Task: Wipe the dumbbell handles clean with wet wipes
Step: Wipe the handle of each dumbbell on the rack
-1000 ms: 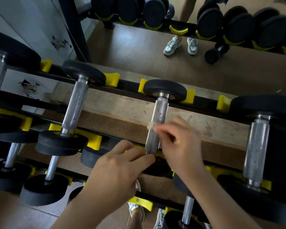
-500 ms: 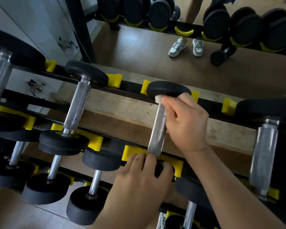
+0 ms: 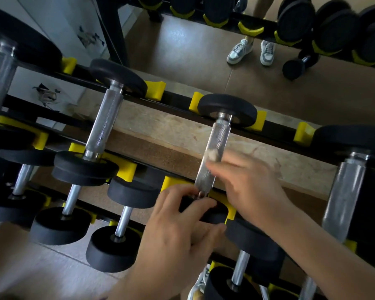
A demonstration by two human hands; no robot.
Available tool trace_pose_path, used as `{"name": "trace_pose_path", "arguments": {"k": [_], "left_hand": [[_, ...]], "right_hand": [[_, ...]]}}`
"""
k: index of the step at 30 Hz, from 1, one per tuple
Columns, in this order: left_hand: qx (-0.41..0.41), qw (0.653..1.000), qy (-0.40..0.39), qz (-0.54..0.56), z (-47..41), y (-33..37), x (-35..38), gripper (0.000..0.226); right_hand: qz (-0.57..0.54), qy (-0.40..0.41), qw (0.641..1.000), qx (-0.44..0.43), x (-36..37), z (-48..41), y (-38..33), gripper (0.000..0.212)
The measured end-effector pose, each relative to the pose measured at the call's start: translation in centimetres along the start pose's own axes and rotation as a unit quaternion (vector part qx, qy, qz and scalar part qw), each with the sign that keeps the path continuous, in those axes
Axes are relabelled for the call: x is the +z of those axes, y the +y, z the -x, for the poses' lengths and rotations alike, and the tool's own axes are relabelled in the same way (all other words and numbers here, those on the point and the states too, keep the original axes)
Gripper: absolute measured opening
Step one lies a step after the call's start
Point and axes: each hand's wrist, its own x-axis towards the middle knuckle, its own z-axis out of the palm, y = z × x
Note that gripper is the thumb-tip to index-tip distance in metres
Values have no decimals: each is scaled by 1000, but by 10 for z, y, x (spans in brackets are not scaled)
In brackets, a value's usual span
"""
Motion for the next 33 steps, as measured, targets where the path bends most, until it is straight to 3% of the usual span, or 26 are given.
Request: {"name": "trace_pose_path", "arguments": {"k": [4, 8, 11, 14, 19, 23, 26, 28, 33], "left_hand": [[-120, 990, 51, 55, -3, 6, -1, 41], [-132, 984, 16, 119, -11, 13, -7, 50], [-185, 960, 2, 211, -22, 13, -16, 31], [-231, 954, -13, 192, -35, 8, -21, 17], [-273, 946, -68, 162, -61, -6, -22, 12], [-247, 951, 11, 188, -75, -10, -14, 14], [-223, 960, 62, 160, -85, -6, -4, 11], [-211, 964, 76, 140, -82, -2, -3, 10], [-178, 984, -1, 26, -53, 14, -12, 26]], "right_hand": [[-115, -6, 993, 3, 6, 10, -9, 31], [-195, -60, 978, 36, 10, 11, -13, 25], [-263, -102, 957, 66, 7, 15, -9, 28], [-357, -65, 919, 153, 3, 23, -8, 31], [-385, -13, 882, 271, 5, 33, -15, 17], [-359, 3, 895, 265, 9, 25, -17, 15], [-260, 85, 933, 232, 16, 15, -19, 13], [-228, 125, 939, 226, 18, 13, -20, 10], [-316, 108, 911, 243, 19, 25, -22, 21]]}}
